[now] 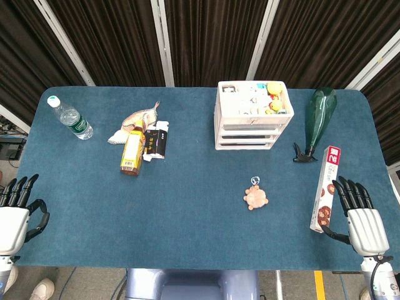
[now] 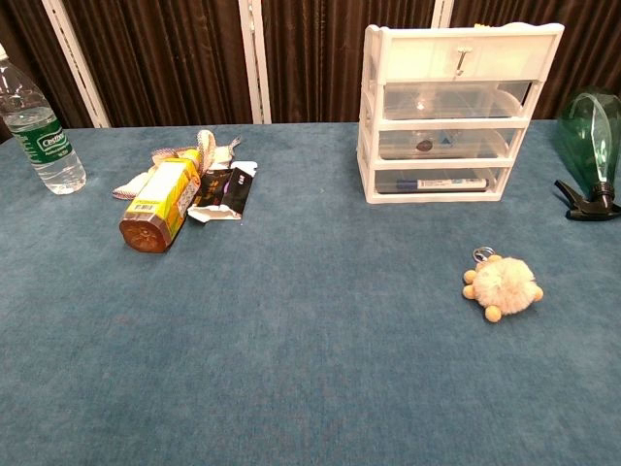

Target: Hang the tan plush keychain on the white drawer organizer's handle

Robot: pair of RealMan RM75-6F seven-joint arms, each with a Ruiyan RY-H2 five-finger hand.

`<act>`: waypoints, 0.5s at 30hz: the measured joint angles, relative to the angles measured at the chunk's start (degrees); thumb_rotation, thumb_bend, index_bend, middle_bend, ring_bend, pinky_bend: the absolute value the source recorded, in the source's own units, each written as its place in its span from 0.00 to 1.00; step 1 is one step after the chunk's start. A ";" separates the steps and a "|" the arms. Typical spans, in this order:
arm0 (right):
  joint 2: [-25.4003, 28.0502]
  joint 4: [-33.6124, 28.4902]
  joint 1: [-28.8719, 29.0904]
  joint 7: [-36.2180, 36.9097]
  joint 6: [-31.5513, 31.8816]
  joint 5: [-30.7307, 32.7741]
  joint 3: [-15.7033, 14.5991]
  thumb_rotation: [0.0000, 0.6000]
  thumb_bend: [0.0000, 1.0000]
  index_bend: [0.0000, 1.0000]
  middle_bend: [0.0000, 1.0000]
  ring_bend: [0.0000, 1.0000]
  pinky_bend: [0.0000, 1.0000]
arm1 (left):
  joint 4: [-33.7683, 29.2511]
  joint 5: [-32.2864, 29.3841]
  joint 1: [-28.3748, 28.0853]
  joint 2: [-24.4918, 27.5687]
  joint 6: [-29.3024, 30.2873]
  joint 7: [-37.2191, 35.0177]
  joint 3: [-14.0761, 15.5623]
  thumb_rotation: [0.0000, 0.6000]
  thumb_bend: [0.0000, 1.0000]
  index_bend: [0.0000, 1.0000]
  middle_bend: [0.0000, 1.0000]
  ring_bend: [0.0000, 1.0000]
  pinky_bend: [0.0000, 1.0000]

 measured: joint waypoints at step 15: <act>0.13 -0.91 0.33 -0.86 -1.16 1.06 -0.19 1.00 0.00 0.00 0.00 0.00 0.00 | -1.68 -0.45 0.35 1.12 -1.38 0.56 -0.08 1.00 0.00 0.00 0.00 0.00 0.00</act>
